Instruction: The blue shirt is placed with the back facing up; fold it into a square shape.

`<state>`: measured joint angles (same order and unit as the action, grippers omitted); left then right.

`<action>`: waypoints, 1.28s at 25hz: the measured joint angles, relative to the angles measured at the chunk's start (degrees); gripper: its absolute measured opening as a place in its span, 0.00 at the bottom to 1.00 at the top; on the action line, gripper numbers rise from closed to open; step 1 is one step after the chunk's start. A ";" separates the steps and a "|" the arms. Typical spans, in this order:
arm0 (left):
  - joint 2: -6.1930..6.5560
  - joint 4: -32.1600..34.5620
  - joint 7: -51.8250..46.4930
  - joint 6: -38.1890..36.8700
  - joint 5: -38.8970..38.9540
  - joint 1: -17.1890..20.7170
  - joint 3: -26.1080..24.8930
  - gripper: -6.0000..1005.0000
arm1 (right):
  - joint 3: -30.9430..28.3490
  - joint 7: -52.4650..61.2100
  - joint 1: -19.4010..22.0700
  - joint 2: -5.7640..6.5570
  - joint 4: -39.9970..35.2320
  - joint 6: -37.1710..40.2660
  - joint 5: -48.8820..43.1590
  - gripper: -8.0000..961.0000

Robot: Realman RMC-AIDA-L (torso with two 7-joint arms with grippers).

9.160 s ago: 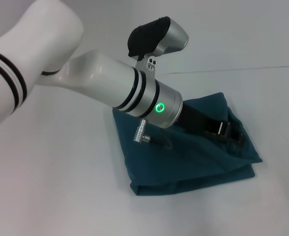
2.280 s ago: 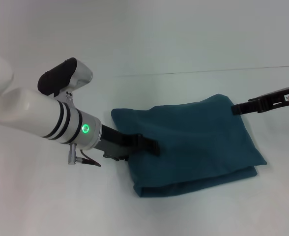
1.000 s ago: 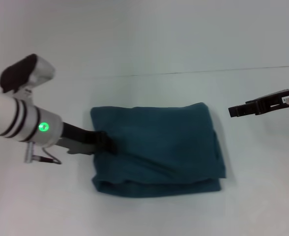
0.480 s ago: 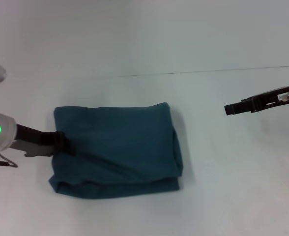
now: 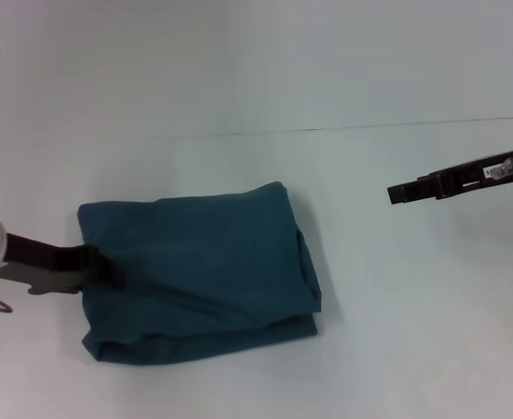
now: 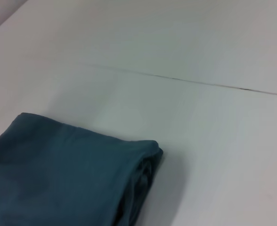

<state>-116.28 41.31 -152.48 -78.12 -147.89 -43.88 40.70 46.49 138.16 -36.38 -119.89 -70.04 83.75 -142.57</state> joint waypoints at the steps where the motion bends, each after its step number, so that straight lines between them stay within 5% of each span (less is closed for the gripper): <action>1: -0.05 0.71 0.36 -0.59 0.36 0.37 -0.12 0.24 | -0.09 0.00 0.10 0.01 -0.01 -0.08 0.27 0.65; 7: -0.93 9.33 8.00 -7.38 7.18 4.70 -3.91 0.36 | -0.26 -1.14 1.19 0.10 -0.32 -0.15 2.93 0.65; 11: -2.23 14.66 21.47 -13.14 17.05 9.72 -9.99 0.43 | -0.42 -6.03 4.12 0.14 -0.97 -0.25 9.66 0.66; 18: -3.87 13.08 51.79 -24.03 31.29 19.55 -22.44 0.82 | 0.40 -27.32 11.78 -0.06 2.23 2.67 25.16 0.67; 19: -3.92 12.83 54.82 -26.03 31.73 20.63 -23.72 0.89 | 0.45 -31.00 12.77 -0.06 3.03 3.87 26.60 0.67; 28: -3.95 13.68 63.76 -34.29 25.37 25.78 -26.54 0.94 | -0.60 -44.64 17.38 0.31 6.37 11.57 27.68 0.70; 32: -3.95 13.77 63.90 -34.29 19.81 25.18 -25.71 0.94 | -0.13 -45.60 18.27 0.08 6.78 12.38 25.63 0.85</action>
<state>-120.24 55.08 -88.59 -112.41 -128.07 -18.70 14.99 46.36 92.56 -18.11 -119.81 -63.26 96.13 -116.94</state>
